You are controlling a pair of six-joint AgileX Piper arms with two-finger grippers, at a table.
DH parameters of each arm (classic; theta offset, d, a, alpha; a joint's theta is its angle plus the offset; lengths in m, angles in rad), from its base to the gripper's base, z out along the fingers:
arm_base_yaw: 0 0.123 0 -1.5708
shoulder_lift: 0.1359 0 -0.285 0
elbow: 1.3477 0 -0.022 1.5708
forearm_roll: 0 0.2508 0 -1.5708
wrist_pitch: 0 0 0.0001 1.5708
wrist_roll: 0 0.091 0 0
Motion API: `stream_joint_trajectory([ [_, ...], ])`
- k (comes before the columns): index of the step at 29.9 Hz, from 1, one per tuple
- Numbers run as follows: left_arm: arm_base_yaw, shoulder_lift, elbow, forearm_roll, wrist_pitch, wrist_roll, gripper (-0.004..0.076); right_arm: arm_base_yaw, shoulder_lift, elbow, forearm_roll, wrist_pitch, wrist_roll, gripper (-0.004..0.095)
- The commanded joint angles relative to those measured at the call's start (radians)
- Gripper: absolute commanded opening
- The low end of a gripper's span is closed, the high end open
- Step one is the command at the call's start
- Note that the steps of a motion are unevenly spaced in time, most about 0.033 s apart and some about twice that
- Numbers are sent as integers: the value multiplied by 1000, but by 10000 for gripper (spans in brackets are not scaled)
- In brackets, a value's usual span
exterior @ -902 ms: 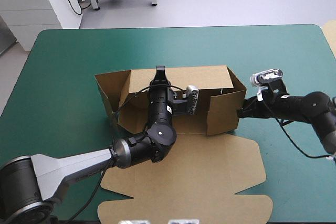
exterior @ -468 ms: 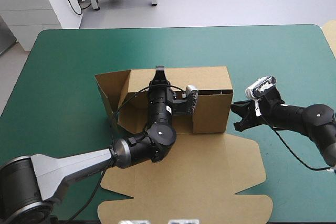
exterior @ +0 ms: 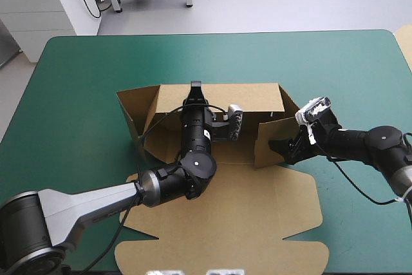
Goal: Fold the box
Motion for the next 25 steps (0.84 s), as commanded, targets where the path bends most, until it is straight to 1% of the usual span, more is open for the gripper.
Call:
stream_joint_trajectory([
  [1,-6,-47,-22,62,31,-6,-8,44,-16,-27,54,-36,7,754],
  [4,-6,-47,-22,62,31,-6,-8,103,-18,-27,51,-102,54,754],
  [8,-6,-47,-22,62,31,-6,-8,181,-25,-25,40,-199,155,753],
  [12,-6,-47,-22,62,33,-4,-8,219,-73,-25,42,-334,240,753],
  [14,-6,-47,-22,62,33,-2,-8,233,-104,-25,40,-380,259,753],
  [16,-6,-47,-22,62,33,-2,-8,255,-131,-25,11,-432,263,740],
  [19,-6,-47,-22,62,33,-6,-8,302,-137,-25,-70,-499,337,740],
  [22,-6,-47,-22,62,33,-6,-8,337,-121,-25,-142,-507,411,740],
  [23,-6,-47,-22,62,33,-6,-8,344,-114,-25,-146,-517,421,740],
  [25,-6,-47,-22,62,33,-6,-8,359,-106,-25,-146,-572,443,740],
])
